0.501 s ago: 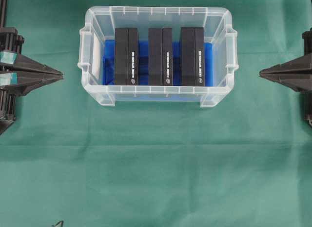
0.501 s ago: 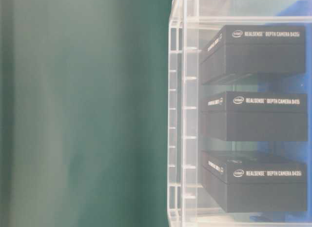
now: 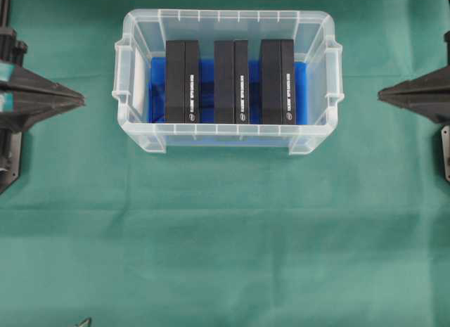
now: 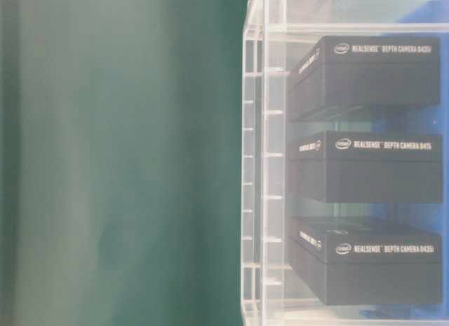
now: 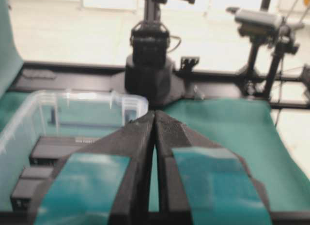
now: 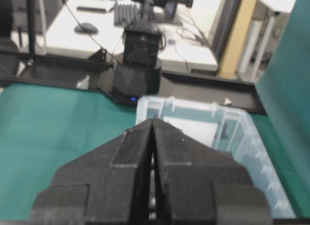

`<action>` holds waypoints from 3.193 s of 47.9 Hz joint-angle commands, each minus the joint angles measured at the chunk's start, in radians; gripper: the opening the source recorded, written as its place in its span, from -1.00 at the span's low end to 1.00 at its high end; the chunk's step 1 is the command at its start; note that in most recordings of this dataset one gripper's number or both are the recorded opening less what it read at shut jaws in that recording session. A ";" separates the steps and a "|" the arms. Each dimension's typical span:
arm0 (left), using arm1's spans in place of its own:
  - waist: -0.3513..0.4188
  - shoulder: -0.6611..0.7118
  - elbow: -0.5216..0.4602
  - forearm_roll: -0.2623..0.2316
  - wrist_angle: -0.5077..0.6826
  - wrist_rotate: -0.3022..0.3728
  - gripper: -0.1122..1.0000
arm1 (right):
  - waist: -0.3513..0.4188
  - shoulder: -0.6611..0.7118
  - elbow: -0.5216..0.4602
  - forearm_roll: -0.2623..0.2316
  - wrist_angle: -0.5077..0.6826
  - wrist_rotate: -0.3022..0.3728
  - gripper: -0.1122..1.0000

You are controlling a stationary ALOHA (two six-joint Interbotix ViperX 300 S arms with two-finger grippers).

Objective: Take the box out of the case with the left arm.

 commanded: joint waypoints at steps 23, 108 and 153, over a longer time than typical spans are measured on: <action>0.005 0.072 -0.347 0.006 0.453 -0.037 -0.77 | -0.003 0.072 -0.307 0.003 0.371 0.038 -0.78; 0.009 0.298 -0.595 0.020 1.694 -1.486 -0.77 | -0.002 0.285 -0.529 -0.044 1.552 0.152 -0.78; 0.325 0.311 -0.597 0.000 1.649 -1.108 -0.77 | -0.002 0.285 -0.529 -0.052 1.554 0.153 -0.78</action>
